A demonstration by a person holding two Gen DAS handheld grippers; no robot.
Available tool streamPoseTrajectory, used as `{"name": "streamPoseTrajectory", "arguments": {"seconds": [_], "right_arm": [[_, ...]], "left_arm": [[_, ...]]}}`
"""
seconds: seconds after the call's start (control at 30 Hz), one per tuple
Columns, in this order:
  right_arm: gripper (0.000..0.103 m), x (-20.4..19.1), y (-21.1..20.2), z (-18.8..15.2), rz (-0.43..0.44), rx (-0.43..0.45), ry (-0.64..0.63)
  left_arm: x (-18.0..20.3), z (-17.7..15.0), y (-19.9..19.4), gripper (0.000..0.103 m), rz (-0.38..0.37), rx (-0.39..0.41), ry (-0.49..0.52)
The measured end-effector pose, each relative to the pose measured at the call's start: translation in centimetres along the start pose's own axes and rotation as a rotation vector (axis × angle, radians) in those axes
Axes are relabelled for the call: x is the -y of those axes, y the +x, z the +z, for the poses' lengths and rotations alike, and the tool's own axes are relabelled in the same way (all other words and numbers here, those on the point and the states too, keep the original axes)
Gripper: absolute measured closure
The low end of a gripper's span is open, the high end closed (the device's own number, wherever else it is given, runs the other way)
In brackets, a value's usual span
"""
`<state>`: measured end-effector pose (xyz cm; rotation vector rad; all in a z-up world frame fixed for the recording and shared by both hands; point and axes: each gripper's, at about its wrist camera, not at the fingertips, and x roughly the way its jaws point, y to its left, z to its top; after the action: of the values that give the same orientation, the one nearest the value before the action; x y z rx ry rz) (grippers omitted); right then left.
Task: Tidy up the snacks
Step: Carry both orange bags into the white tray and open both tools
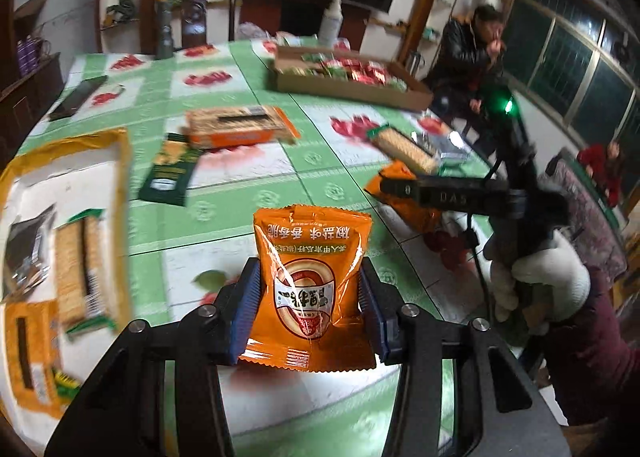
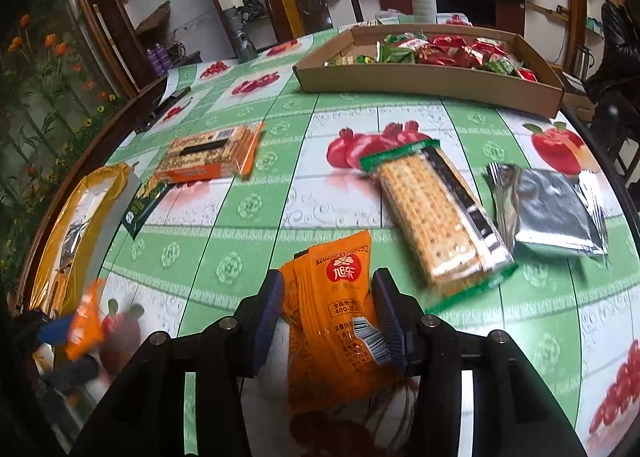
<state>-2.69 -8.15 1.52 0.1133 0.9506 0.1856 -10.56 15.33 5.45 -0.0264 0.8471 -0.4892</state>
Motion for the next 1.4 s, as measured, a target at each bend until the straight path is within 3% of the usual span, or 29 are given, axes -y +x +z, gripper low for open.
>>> {"name": "streamPoseTrajectory", "arguments": {"seconds": [0.17, 0.33, 0.63, 0.8, 0.93, 1.13, 1.27, 1.4], "right_arm": [[0.047, -2.5, 0.3, -0.9, -0.148, -0.015, -0.118], [0.062, -3.1, 0.1, -1.1, -0.140, 0.001, -0.103], [0.066, -5.6, -2.4, -0.2, 0.002, 0.066, -0.068], [0.066, -10.4, -3.9, 0.7, 0.174, 0.064, -0.117], [0.066, -15.7, -3.7, 1.0, 0.292, 0.013, -0.182], [0.066, -23.7, -1.7, 0.7, 0.408, -0.071, -0.272], [0.065, -27.8, 0.1, 0.0, 0.427, -0.106, -0.321], [0.056, -29.6, 1.5, -0.8, 0.404, -0.108, -0.342]], "left_arm": [[-3.3, -0.5, -2.7, 0.058, -0.003, 0.064, -0.084], [-7.0, -1.2, -5.2, 0.058, 0.055, 0.116, -0.154], [-13.4, -3.0, -6.8, 0.058, 0.161, 0.155, -0.314], [-15.2, -3.6, -6.7, 0.058, 0.201, 0.154, -0.356], [-16.7, -4.4, -6.4, 0.056, 0.176, 0.161, -0.419], [-17.6, -5.2, -8.5, 0.043, 0.124, 0.222, -0.458], [-18.1, -5.7, -10.0, 0.039, 0.100, 0.261, -0.475], [-18.3, -6.0, -10.9, 0.038, 0.080, 0.282, -0.483]]}}
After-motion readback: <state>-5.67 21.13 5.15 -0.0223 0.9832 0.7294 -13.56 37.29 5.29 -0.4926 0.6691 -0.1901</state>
